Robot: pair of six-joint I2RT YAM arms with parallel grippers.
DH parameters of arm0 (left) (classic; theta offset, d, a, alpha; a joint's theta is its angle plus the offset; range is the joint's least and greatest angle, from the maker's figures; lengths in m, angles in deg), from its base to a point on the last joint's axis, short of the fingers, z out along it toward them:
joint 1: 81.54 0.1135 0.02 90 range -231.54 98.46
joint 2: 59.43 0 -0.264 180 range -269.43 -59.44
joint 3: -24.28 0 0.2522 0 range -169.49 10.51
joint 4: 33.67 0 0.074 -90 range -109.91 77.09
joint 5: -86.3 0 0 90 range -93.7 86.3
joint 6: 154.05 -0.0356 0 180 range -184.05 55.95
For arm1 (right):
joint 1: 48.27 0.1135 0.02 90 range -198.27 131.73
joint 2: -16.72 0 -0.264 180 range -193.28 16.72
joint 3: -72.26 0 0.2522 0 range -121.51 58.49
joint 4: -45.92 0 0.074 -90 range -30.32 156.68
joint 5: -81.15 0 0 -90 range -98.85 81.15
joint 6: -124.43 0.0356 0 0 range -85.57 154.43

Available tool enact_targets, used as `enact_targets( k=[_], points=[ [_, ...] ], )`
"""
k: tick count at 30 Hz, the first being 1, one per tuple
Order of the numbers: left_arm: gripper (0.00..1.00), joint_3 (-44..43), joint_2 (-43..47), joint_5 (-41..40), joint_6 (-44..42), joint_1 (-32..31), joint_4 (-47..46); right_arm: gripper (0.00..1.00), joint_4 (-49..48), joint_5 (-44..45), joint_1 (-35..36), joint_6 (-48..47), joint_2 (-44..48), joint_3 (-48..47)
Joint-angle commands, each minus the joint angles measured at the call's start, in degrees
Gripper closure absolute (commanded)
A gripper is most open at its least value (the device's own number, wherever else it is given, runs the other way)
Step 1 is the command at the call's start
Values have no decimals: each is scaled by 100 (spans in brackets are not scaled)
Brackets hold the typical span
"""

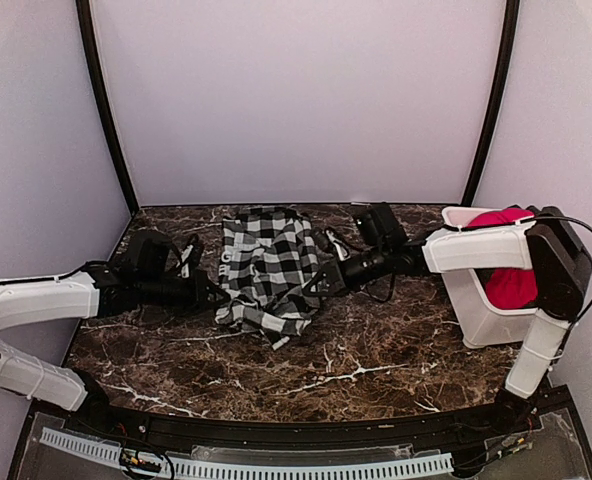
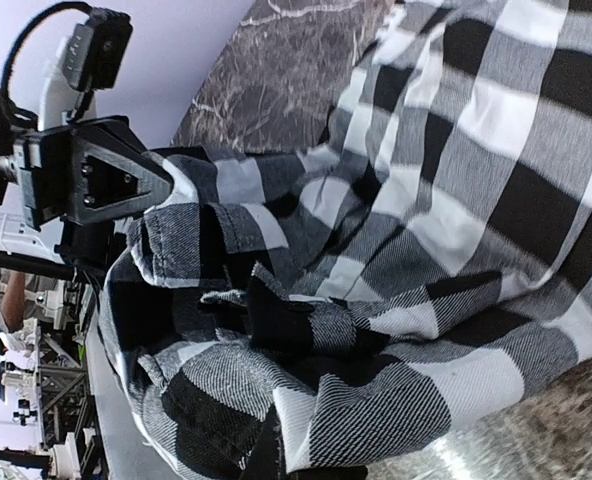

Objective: Fold and stack the mixed laundry pile
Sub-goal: Fold the rectangle-folded shirt at the center of the board.

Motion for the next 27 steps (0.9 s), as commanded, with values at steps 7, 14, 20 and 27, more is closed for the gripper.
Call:
enact_targets(
  k=[7, 14, 20, 27],
  points=[
    [100, -1304, -1786, 190, -939, 913, -762, 100, 237, -224, -903, -673, -1502, -1933],
    [100, -1616, -2980, 199, -889, 1343, -1485, 100, 13, -210, -1240, -647, -2480, -2458],
    [100, -1819, -3502, 274, -849, 1486, -1791, 100, -101, -184, -1344, -624, -2773, -2551],
    [100, -2100, -3325, 203, -959, 1508, -1500, 100, 42, -169, -1354, -663, -2507, -2739]
  ],
)
